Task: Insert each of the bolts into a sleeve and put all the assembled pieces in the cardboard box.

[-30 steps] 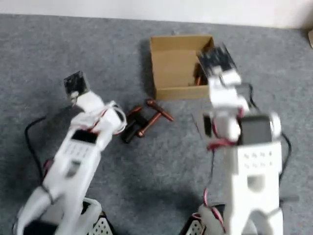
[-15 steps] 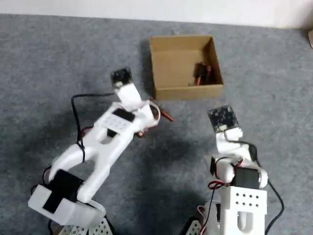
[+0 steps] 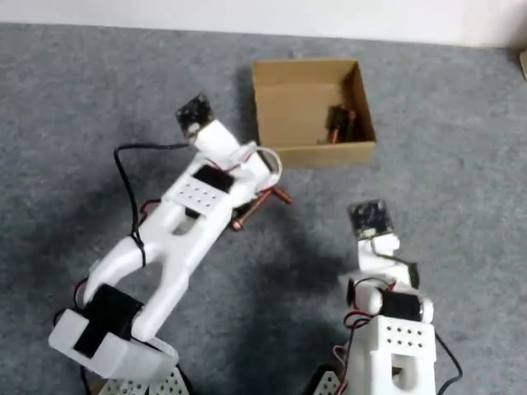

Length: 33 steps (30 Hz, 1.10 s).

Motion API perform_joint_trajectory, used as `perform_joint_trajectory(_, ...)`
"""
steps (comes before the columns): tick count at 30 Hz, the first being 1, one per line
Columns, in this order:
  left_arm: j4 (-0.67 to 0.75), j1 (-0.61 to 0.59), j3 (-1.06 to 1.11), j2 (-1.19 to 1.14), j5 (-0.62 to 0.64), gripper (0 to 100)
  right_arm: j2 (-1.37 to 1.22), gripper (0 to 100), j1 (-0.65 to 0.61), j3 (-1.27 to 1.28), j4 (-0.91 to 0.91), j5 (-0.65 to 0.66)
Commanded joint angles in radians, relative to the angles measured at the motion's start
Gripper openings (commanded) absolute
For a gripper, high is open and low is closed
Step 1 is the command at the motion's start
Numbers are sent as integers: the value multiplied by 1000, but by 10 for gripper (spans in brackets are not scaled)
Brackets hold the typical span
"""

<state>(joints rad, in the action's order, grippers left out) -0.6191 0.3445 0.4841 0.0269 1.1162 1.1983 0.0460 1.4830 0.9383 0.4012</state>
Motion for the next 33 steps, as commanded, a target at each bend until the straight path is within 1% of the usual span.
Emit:
perform_joint_trajectory(1, -3, 25, -7, 4, 18, 213, 13, 378, 13, 15, -74, -5)
perform_joint_trajectory(4, 0, 33, -13, -7, 18, 213, 13, 378, 13, 24, -93, -5)
perform_joint_trajectory(5, 21, 35, -19, -25, 21, 213, 13, 378, 13, 25, -93, -5)
perform_joint_trajectory(7, 66, 31, -39, -84, 46, 213, 13, 378, 13, 33, -93, -5)
perform_joint_trajectory(9, 78, 31, -73, -176, 60, 213, 13, 378, 13, 35, -93, 8)
perform_joint_trajectory(11, 51, 36, -143, -266, 60, 213, 13, 378, 13, 35, -93, 20)
perform_joint_trajectory(13, -8, 38, -208, -334, 66, 213, 13, 378, 13, 35, -93, 21)
perform_joint_trajectory(16, -115, 33, -298, -384, 100, 213, 13, 378, 13, 35, -93, 21)
perform_joint_trajectory(18, -150, 31, -328, -403, 103, 213, 13, 378, 13, 35, -93, 21)
perform_joint_trajectory(22, -152, 15, -338, -438, 104, 213, 13, 378, 13, 35, -93, 21)
perform_joint_trajectory(26, -155, -19, -338, -450, 155, 213, 13, 378, 13, 35, -93, 21)
perform_joint_trajectory(33, -157, -45, -334, -452, 161, 213, 13, 378, 13, 35, -93, 21)
